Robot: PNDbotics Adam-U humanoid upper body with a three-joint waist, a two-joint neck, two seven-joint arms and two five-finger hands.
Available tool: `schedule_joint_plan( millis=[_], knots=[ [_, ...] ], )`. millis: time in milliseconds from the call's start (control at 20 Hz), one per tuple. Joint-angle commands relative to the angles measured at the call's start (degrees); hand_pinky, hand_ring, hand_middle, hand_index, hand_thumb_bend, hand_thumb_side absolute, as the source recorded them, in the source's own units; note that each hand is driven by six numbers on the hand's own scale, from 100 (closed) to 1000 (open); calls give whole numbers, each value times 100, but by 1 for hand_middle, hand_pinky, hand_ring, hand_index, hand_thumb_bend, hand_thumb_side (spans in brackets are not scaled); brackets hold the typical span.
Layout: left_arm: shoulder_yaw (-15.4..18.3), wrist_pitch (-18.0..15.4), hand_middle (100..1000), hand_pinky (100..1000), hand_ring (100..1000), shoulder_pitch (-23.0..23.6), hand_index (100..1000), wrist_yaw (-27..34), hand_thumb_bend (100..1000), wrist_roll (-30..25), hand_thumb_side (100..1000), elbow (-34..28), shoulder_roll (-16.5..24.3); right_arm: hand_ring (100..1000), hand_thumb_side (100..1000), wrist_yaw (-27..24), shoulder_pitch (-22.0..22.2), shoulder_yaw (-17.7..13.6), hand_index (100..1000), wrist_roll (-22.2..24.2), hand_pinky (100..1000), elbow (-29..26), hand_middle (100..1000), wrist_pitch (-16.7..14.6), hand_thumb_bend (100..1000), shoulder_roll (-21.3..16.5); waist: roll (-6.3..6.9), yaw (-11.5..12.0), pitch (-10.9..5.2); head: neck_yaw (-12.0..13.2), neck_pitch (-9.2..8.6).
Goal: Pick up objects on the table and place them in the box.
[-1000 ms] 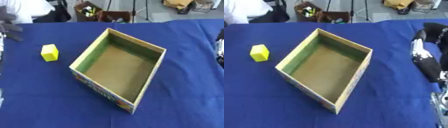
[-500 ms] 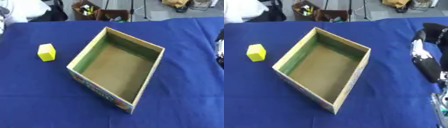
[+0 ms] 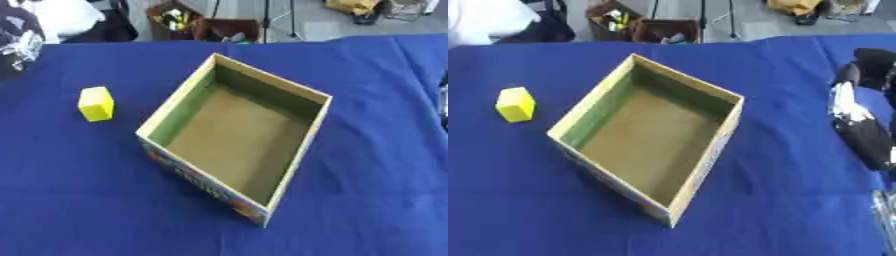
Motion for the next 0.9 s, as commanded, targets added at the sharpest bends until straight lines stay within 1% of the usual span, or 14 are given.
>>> schedule_joint_plan(
  millis=[50, 150, 200, 250, 300, 350, 400, 550, 600, 750, 850, 900],
  knots=[
    [-28, -244, 897, 750, 839, -287, 1000, -403, 232, -335, 1000, 466, 295, 675, 464, 2, -30, 11, 749, 34, 707, -85, 620, -8, 100, -147, 13, -12, -158, 41, -44],
    [-95, -371, 913, 769, 855, -463, 1000, -664, 397, -554, 1000, 777, 278, 675, 465, 2, -22, 18, 750, 45, 708, -85, 620, -7, 100, -154, 18, -26, -157, 45, -69],
    [-129, -428, 919, 773, 859, -539, 1000, -773, 432, -678, 1000, 919, 265, 675, 465, 3, -18, 23, 750, 52, 708, -85, 620, -5, 100, -157, 21, -33, -154, 46, -85],
    [-150, -475, 919, 773, 859, -604, 1000, -861, 432, -788, 1000, 1035, 253, 675, 465, 5, -15, 27, 750, 58, 708, -85, 620, -4, 100, -160, 23, -37, -151, 46, -96],
    [-177, -505, 941, 785, 870, -665, 1000, -953, 553, -905, 1000, 1144, 248, 675, 465, 8, -11, 29, 750, 63, 708, -85, 619, -3, 100, -165, 27, -45, -146, 51, -111],
    [-209, -531, 944, 786, 871, -732, 1000, -1054, 563, -1039, 1000, 1252, 238, 675, 465, 10, -8, 31, 750, 67, 708, -85, 619, -3, 100, -169, 31, -53, -140, 56, -123],
    [-238, -561, 974, 791, 878, -799, 1000, -1152, 621, -1164, 1000, 1344, 230, 675, 465, 13, -5, 33, 750, 70, 708, -85, 619, -3, 100, -175, 36, -63, -132, 58, -136],
    [-310, -667, 1000, 812, 898, -962, 1000, -1374, 668, -1498, 1000, 1579, 213, 675, 465, 24, 1, 40, 750, 77, 708, -85, 619, -4, 100, -191, 51, -94, -104, 67, -173],
    [-328, -702, 1000, 827, 905, -1009, 1000, -1408, 721, -1630, 1000, 1655, 208, 675, 465, 27, 3, 40, 750, 77, 708, -85, 619, -5, 100, -197, 56, -105, -94, 71, -184],
    [-378, -800, 1000, 846, 907, -1148, 1000, -1493, 923, -2029, 1000, 1844, 203, 675, 465, 38, 11, 44, 750, 77, 708, -85, 619, -4, 100, -213, 78, -131, -63, 77, -213],
    [-417, -846, 1000, 848, 906, -1225, 1000, -1716, 948, -2202, 1000, 1885, 219, 675, 464, 44, 11, 49, 750, 82, 708, -85, 618, -3, 100, -217, 94, -147, -42, 78, -228],
    [-436, -880, 1000, 844, 903, -1252, 1000, -1829, 908, -2249, 1000, 1897, 206, 675, 464, 46, 11, 53, 750, 85, 709, -85, 618, -2, 100, -217, 101, -155, -32, 77, -236]
  ],
)
